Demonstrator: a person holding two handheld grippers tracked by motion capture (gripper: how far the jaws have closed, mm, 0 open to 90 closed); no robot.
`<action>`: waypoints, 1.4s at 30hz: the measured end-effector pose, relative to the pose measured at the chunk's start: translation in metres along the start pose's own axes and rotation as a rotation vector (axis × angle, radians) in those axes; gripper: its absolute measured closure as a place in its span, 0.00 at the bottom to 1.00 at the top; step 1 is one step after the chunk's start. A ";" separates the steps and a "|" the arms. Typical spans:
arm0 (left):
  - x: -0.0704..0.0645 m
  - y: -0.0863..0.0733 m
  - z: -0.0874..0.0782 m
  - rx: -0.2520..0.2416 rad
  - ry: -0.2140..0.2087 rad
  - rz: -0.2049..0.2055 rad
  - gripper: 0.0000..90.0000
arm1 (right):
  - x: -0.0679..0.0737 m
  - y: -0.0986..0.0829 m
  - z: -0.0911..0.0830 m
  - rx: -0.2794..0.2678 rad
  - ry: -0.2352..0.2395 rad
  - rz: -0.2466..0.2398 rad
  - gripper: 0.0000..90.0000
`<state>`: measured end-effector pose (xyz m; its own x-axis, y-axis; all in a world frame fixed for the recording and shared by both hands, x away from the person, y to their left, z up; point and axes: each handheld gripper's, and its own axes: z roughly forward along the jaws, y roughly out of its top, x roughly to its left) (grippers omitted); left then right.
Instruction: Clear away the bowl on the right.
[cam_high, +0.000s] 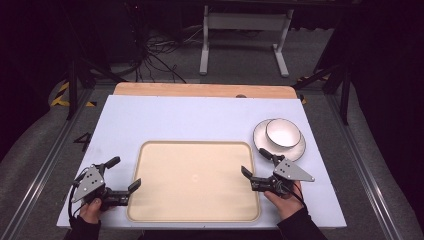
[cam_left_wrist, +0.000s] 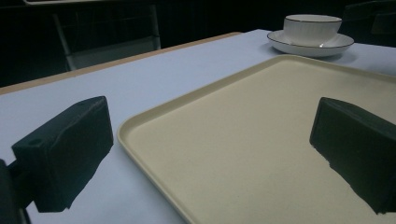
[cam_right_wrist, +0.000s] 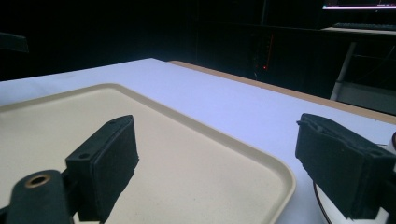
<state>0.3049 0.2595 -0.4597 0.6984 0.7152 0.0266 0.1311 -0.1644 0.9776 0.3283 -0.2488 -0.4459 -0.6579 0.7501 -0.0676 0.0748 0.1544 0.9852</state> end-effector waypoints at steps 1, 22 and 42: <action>0.000 0.000 0.000 -0.003 0.000 -0.006 0.00 | 0.000 0.000 0.000 -0.001 0.001 0.000 0.15; 0.002 0.000 0.000 -0.009 0.015 -0.023 0.00 | 0.000 0.004 -0.001 0.002 0.005 -0.006 0.15; 0.001 0.000 0.001 0.000 0.022 -0.021 0.00 | -0.003 0.047 -0.009 -0.031 0.001 -0.007 0.15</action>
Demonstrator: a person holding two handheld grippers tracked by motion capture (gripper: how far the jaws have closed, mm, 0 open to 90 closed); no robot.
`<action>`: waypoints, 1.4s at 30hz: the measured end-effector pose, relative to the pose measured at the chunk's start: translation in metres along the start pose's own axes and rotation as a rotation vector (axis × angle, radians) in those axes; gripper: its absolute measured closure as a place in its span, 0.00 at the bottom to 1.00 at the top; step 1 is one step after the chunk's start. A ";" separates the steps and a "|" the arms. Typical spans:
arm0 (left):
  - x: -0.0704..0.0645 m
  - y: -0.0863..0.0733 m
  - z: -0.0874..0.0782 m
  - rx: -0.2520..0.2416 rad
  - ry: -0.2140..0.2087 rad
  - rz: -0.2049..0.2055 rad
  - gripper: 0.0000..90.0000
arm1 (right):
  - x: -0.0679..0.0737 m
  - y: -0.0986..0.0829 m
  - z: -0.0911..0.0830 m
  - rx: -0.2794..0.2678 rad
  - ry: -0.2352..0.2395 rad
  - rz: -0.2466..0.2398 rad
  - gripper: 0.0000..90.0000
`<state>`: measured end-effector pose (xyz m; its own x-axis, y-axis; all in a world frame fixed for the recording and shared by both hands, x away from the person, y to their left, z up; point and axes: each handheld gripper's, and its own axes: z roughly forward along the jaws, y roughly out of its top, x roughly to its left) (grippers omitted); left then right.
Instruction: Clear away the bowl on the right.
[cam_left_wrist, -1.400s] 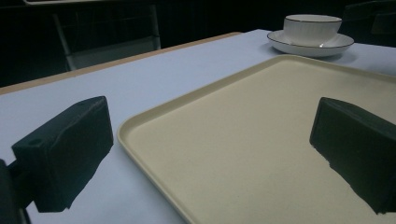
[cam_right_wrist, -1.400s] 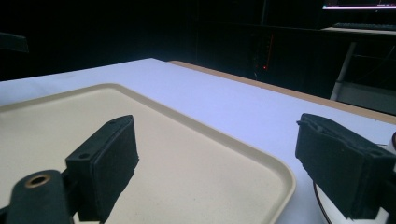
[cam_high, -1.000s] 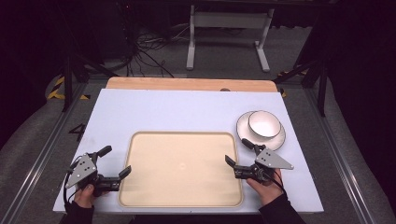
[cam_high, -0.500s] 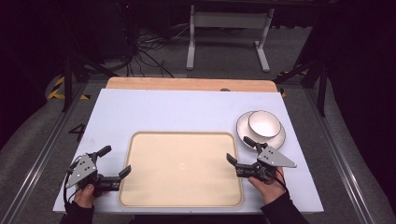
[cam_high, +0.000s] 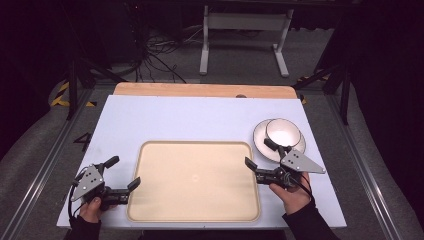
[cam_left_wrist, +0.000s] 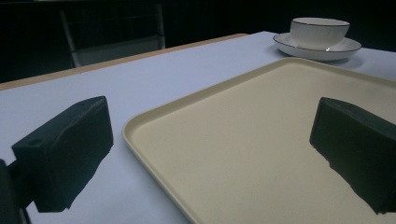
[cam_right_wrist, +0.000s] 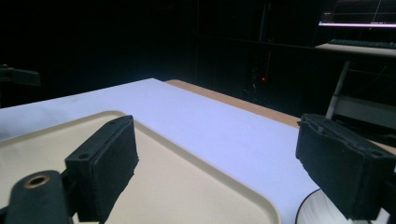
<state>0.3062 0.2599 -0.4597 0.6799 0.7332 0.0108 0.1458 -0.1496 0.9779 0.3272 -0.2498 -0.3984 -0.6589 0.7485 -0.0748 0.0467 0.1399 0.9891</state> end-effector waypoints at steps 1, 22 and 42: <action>0.000 0.000 0.000 0.000 0.000 0.000 0.00 | 0.000 0.000 0.000 0.000 0.000 0.000 0.15; 0.000 0.000 0.001 0.000 0.007 -0.002 0.00 | -0.007 0.006 -0.017 0.044 -0.312 -0.051 0.09; -0.001 0.000 0.001 0.006 0.010 0.003 0.00 | -0.023 -0.005 -0.031 0.102 -0.555 0.001 0.12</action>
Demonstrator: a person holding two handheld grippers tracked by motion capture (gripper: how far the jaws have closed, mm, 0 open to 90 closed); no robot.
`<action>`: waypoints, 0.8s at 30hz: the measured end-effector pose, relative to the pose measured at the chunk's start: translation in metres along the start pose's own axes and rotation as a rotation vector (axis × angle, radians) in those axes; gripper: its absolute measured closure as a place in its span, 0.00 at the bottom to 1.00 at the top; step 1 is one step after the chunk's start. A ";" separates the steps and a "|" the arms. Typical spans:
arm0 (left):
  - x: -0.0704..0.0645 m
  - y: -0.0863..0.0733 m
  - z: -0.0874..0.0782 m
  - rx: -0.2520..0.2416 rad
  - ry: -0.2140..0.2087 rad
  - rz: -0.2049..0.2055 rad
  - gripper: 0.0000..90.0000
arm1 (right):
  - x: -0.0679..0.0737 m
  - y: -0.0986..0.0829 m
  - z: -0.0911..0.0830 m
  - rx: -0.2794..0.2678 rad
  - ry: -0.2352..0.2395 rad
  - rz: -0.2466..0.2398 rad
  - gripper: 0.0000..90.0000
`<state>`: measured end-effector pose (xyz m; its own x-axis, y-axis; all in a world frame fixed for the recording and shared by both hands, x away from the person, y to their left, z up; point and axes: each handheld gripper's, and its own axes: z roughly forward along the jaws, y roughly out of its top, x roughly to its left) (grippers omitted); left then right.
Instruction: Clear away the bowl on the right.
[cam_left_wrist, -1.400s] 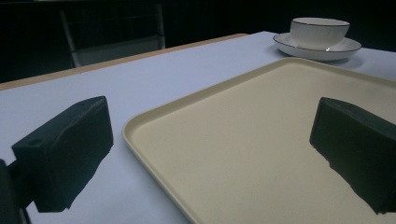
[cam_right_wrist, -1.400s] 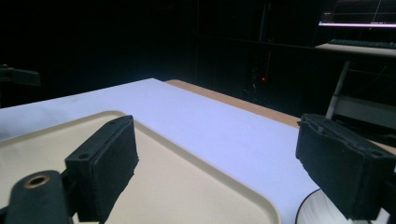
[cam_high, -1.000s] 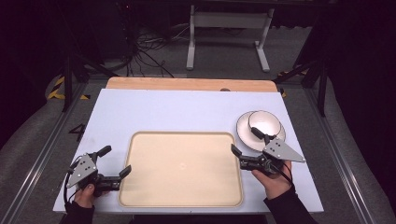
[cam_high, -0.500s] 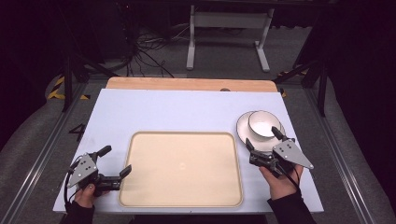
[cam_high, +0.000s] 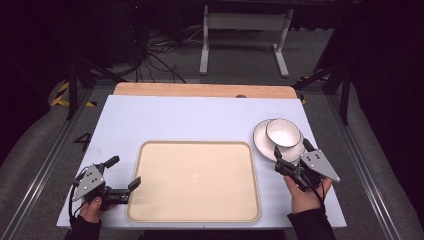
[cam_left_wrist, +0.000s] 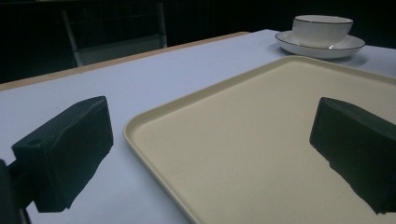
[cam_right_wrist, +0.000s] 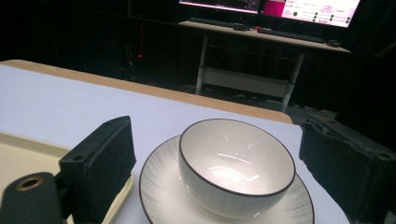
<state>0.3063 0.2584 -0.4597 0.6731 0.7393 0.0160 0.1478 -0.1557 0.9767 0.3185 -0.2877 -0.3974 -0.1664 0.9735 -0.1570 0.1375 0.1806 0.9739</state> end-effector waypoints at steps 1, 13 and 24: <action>0.000 0.000 0.000 0.000 0.000 0.000 0.00 | -0.001 -0.001 0.000 0.003 -0.003 0.005 0.12; 0.000 0.000 0.000 0.000 0.001 0.001 0.00 | -0.004 -0.002 0.002 -0.009 -0.066 0.072 0.17; 0.001 0.000 0.001 0.005 0.007 -0.005 0.00 | -0.022 0.004 0.007 0.086 -0.098 0.083 0.24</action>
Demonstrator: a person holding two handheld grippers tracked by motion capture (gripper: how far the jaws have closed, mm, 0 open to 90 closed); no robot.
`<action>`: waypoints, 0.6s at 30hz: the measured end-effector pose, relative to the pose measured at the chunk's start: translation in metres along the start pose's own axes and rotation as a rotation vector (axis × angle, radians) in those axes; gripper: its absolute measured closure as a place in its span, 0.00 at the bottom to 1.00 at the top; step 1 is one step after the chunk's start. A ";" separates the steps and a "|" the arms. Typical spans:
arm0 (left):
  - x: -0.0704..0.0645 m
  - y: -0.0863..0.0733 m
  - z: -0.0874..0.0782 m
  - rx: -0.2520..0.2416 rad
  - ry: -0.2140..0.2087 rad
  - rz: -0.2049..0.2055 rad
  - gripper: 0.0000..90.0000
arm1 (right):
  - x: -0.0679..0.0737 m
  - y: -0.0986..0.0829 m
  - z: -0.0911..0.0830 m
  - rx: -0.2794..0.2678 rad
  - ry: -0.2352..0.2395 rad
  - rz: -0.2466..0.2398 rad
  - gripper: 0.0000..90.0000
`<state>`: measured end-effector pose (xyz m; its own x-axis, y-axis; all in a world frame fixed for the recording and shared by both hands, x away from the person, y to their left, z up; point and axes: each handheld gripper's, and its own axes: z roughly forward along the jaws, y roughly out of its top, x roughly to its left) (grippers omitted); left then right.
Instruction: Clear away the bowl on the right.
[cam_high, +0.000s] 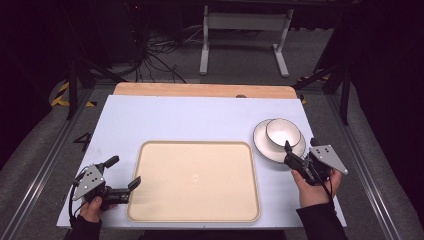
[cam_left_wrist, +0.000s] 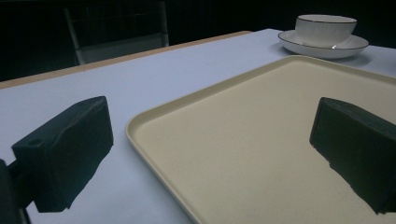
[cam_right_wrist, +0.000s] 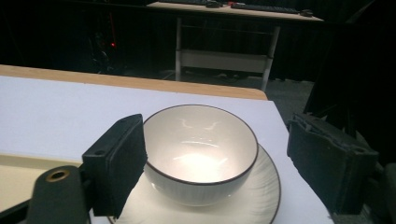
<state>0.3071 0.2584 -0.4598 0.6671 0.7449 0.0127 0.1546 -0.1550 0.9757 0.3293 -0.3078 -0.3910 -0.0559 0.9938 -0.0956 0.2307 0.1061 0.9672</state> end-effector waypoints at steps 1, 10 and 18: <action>0.000 0.000 0.000 0.000 0.000 0.000 0.00 | 0.000 0.000 0.000 0.000 0.000 0.000 0.24; 0.000 0.000 0.001 0.005 0.004 0.000 0.00 | -0.010 0.023 0.004 0.091 0.000 -0.017 0.29; 0.000 0.001 0.003 0.034 0.005 -0.002 0.00 | -0.015 0.040 0.013 0.188 0.025 -0.009 0.30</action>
<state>0.3092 0.2560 -0.4591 0.6631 0.7484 0.0114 0.1810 -0.1752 0.9678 0.3519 -0.3179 -0.3542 -0.0824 0.9920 -0.0960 0.4071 0.1214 0.9053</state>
